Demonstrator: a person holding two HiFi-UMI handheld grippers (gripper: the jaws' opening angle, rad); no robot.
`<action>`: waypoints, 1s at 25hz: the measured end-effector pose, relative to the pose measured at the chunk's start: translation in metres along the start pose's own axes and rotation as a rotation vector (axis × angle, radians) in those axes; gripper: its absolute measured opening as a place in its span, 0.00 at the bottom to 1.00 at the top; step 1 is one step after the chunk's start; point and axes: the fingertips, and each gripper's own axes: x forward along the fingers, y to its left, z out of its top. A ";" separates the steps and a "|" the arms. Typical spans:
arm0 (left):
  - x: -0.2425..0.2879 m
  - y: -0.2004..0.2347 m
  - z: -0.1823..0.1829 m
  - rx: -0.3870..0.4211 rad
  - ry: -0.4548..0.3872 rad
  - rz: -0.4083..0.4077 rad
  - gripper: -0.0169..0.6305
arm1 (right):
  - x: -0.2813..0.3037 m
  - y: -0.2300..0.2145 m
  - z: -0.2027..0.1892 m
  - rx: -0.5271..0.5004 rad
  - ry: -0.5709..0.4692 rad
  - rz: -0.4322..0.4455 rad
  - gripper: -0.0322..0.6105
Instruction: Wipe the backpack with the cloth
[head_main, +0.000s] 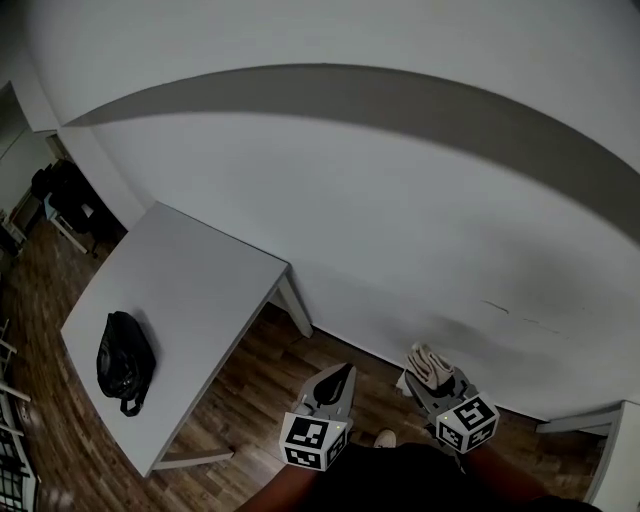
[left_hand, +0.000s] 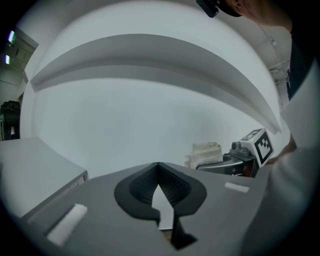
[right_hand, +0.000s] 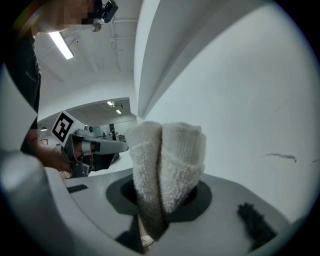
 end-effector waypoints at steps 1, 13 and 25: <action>-0.003 0.001 -0.002 0.003 -0.003 0.018 0.04 | 0.001 0.002 -0.002 -0.004 0.007 0.013 0.20; -0.033 0.012 -0.013 -0.016 0.010 0.158 0.04 | 0.020 0.032 -0.012 -0.009 0.030 0.162 0.20; -0.093 0.050 -0.020 -0.053 -0.028 0.332 0.04 | 0.060 0.093 -0.009 -0.072 0.047 0.348 0.20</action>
